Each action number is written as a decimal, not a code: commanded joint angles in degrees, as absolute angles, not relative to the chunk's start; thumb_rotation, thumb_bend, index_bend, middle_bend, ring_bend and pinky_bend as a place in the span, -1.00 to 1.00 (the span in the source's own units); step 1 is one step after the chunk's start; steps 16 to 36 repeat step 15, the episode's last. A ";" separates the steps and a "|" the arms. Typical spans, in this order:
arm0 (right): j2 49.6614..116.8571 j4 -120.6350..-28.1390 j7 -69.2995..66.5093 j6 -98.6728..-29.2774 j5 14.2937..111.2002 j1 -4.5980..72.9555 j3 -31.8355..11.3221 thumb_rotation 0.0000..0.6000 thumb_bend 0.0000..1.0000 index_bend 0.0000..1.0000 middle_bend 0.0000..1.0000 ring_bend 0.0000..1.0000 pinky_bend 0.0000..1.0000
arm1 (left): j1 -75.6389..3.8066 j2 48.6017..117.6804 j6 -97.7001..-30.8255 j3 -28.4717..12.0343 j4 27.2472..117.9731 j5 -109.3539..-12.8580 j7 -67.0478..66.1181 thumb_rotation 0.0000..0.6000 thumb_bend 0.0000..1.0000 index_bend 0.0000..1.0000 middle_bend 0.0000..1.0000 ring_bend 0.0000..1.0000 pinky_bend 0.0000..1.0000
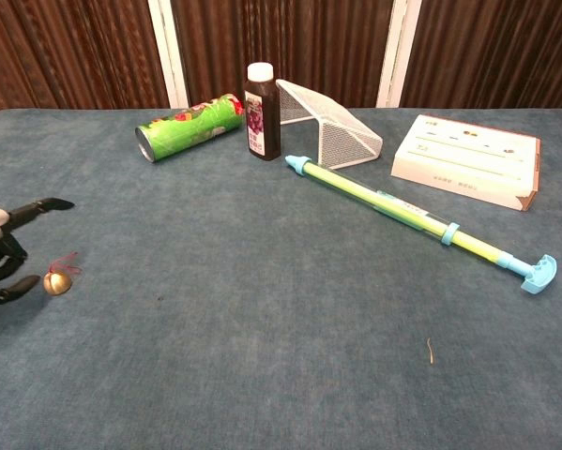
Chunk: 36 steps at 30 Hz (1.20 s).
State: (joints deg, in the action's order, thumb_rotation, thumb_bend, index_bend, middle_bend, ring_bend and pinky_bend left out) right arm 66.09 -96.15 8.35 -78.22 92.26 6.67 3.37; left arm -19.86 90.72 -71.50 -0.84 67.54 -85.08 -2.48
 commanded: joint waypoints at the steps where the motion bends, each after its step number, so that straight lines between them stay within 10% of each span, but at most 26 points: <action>1: 65.71 -96.29 7.94 -78.82 92.65 6.44 3.45 1.00 -0.64 -1.00 -1.00 -1.00 -1.00 | -16.76 85.05 -77.25 -0.26 73.67 -86.08 -3.70 1.00 -0.19 -1.00 0.16 0.31 0.67; 4: 65.22 -96.50 7.26 -79.51 92.97 6.14 3.53 1.00 -0.64 -1.00 -1.00 -1.00 -1.00 | -12.10 78.26 -85.81 1.72 81.09 -89.30 -3.44 1.00 -0.19 -1.00 -0.90 -0.84 -0.56; 7: 64.78 -96.74 7.27 -80.19 92.82 5.78 3.39 1.00 -0.64 -1.00 -1.00 -1.00 -1.00 | -6.41 73.76 -96.32 4.97 83.89 -94.74 0.13 1.00 -0.19 -1.00 -1.00 -1.00 -0.97; 36: 64.88 -97.02 8.66 -81.03 92.60 5.19 3.20 1.00 -0.64 -1.00 -1.00 -1.00 -1.00 | -3.07 69.08 -98.61 7.25 83.72 -95.30 7.13 1.00 -0.20 -1.00 -1.00 -1.00 -1.00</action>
